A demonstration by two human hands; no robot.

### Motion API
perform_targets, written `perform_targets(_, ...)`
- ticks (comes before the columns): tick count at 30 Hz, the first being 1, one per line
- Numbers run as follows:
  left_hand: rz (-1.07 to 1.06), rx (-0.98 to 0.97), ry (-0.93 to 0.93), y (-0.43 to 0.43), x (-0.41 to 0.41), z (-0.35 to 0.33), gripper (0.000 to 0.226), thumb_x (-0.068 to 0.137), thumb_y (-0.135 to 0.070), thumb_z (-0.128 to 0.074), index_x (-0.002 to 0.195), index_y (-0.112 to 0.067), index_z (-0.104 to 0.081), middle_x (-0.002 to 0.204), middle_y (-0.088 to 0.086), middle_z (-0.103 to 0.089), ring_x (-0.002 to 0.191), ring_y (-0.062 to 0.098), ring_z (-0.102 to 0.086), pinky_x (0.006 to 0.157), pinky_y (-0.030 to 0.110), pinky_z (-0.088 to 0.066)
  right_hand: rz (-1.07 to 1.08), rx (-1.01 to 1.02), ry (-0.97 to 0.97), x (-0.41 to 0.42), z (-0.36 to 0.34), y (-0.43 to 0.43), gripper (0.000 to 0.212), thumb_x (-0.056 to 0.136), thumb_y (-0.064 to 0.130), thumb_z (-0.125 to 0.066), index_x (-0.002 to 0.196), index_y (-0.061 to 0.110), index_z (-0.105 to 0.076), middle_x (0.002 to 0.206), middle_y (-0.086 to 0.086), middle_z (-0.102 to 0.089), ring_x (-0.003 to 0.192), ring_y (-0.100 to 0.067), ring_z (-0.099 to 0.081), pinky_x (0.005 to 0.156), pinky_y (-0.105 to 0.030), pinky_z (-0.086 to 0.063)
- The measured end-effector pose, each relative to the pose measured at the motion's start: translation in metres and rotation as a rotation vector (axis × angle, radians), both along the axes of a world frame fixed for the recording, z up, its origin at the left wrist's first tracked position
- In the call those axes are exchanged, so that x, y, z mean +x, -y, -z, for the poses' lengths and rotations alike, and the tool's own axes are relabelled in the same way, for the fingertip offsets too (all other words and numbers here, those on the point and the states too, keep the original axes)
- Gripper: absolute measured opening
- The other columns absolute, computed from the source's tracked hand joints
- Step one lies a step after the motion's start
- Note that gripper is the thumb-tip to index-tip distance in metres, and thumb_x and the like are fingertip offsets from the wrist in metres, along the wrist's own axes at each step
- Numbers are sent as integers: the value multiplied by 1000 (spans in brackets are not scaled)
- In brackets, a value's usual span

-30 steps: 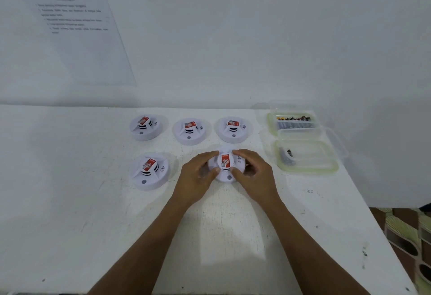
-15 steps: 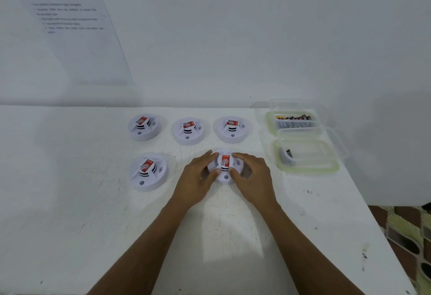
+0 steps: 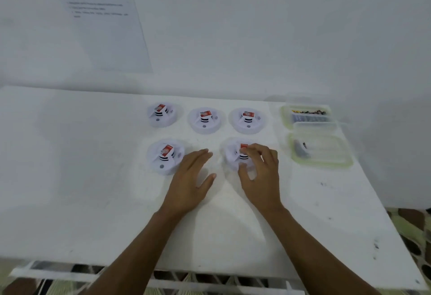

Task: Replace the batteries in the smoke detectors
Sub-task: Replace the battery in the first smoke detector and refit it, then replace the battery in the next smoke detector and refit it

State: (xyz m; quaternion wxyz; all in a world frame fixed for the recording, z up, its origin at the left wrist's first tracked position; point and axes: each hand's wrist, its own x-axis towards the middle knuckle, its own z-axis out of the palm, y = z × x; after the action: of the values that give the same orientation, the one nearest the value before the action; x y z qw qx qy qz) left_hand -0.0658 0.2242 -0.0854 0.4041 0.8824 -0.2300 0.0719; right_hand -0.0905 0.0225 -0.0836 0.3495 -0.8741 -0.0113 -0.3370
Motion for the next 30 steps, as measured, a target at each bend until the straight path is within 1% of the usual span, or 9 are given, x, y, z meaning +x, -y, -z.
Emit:
perform_targets(3,-103,27,123,-45,-8,-1,51,87,-40,-61,133,-17,-54,139,2,-54,130,18,-46,110,32,-35,-76,8,-11,-11,5,-39,27,85,14,-61,111,12,-68,113,0,-64,111,-20,-56,108,-21,-33)
perform_targets(5,-178,-6,172,-71,-1,1,57,84,-41,-61,133,-14,-50,139,7,-50,130,22,-43,108,34,-36,-150,20,-97,-12,8,-61,26,87,16,-61,112,15,-66,111,5,-64,109,-17,-58,103,-17,-36)
perform_targets(10,-135,-26,-116,-107,43,-5,94,70,-28,-86,146,-13,-32,154,5,-30,144,21,-23,113,29,-19,-204,72,-299,-9,11,-97,29,87,23,-63,116,25,-64,108,15,-62,94,-3,-57,83,-16,-44)
perform_targets(14,69,-18,-155,-117,71,-7,82,65,-40,-86,136,-19,-49,140,-1,-51,129,14,-47,110,39,-39,-159,92,-323,-6,6,-111,32,87,16,-65,117,23,-64,110,10,-64,96,-6,-59,86,-21,-47)
perform_targets(18,119,-97,-188,-120,67,-8,75,65,-39,-88,130,-20,-56,130,-10,-60,118,5,-55,101,30,-47,-224,-73,-231,5,-7,-117,45,81,10,-72,124,16,-61,126,3,-62,116,-9,-53,101,-16,-39)
perform_targets(22,92,-189,-234,-118,58,-20,70,69,-42,-83,130,-20,-56,126,-11,-62,112,0,-58,95,20,-50,-279,-233,-162,14,-25,-120,41,83,19,-76,122,15,-63,123,2,-66,112,-12,-59,94,-21,-47)
perform_targets(24,61,-265,-239,-118,55,-28,68,71,-44,-81,129,-18,-56,122,-8,-63,108,0,-60,95,25,-51,-272,-239,-130,14,-31,-118,41,85,19,-74,125,14,-62,121,2,-68,108,-12,-62,92,-23,-49)
perform_targets(27,92,-368,-300,-120,50,-33,79,66,-49,-82,133,-22,-50,128,-5,-62,116,5,-59,102,31,-48,-212,43,-157,13,-42,-116,44,89,16,-70,131,16,-58,110,2,-70,94,-6,-67,85,-21,-54)
perform_targets(30,127,-273,-274,-118,45,-31,102,58,-53,-85,145,-29,-37,144,-13,-48,129,3,-47,108,30,-41,-180,390,-260,15,-52,-111,51,89,10,-69,137,21,-54,107,1,-65,74,-7,-71,74,-16,-55)
